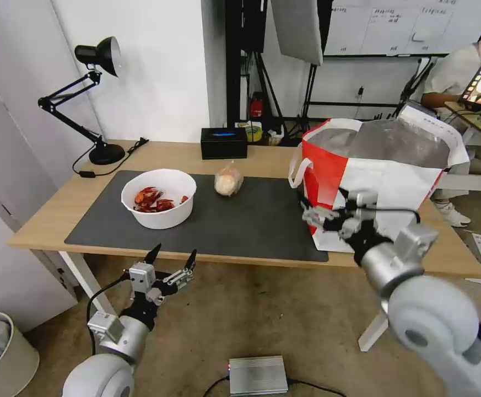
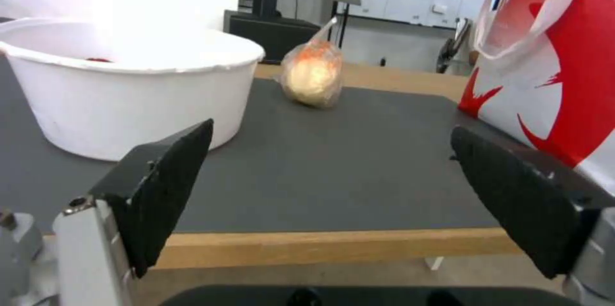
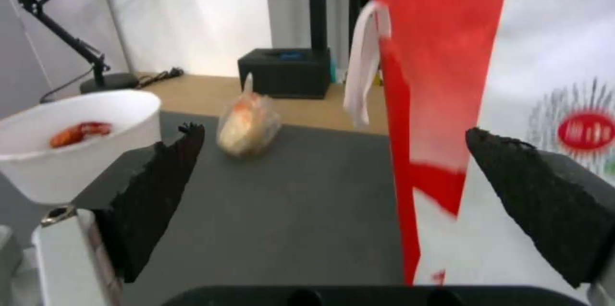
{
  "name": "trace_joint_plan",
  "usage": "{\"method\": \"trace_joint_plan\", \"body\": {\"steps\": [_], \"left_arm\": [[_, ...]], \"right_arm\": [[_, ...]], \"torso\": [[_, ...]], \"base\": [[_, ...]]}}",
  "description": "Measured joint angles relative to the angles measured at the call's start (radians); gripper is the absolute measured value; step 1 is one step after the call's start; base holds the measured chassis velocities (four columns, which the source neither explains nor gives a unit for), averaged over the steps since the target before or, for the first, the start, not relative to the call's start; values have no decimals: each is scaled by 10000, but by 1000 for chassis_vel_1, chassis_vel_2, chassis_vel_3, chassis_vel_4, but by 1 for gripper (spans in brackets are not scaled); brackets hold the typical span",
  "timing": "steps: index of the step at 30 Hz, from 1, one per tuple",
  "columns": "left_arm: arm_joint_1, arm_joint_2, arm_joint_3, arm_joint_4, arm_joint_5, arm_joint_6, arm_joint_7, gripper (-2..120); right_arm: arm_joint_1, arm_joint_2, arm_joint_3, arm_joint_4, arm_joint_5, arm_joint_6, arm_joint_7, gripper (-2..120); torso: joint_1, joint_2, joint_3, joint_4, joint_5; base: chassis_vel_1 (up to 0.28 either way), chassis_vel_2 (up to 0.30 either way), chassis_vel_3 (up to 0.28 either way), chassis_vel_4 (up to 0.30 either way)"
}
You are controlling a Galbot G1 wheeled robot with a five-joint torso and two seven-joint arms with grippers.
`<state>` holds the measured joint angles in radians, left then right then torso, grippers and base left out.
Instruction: Pick up the trash from the table and place it into the takeout bag.
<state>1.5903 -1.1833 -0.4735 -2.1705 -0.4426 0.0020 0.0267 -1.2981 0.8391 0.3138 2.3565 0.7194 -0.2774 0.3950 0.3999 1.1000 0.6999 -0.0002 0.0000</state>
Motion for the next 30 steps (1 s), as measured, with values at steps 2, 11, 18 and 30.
{"method": "trace_joint_plan", "body": {"steps": [2, 11, 18, 30], "left_arm": [[-4, 3, 0, 21, -4, -3, 4, 100], [10, 23, -14, 152, -20, -137, 23, 100], [31, 11, -19, 178, -24, -219, 35, 100], [11, -3, 8, 205, -27, -230, 40, 100]], "right_arm": [[-285, 63, -26, -94, -268, 340, -178, 100], [-1558, 166, -190, -830, -1523, 2300, -1003, 100], [-2468, 346, -404, -833, -1898, 2779, -538, 100], [-2964, 593, -776, -982, -2366, 3117, -271, 100]], "torso": [[0, 0, 0, 2, 0], [2, 0, 1, 3, 0], [1, 0, 0, 1, 0], [1, 0, 0, 2, 0]], "base": [[0, 0, 0, 0], [0, 0, 0, 0], [0, 0, 0, 0], [0, 0, 0, 0]]}}
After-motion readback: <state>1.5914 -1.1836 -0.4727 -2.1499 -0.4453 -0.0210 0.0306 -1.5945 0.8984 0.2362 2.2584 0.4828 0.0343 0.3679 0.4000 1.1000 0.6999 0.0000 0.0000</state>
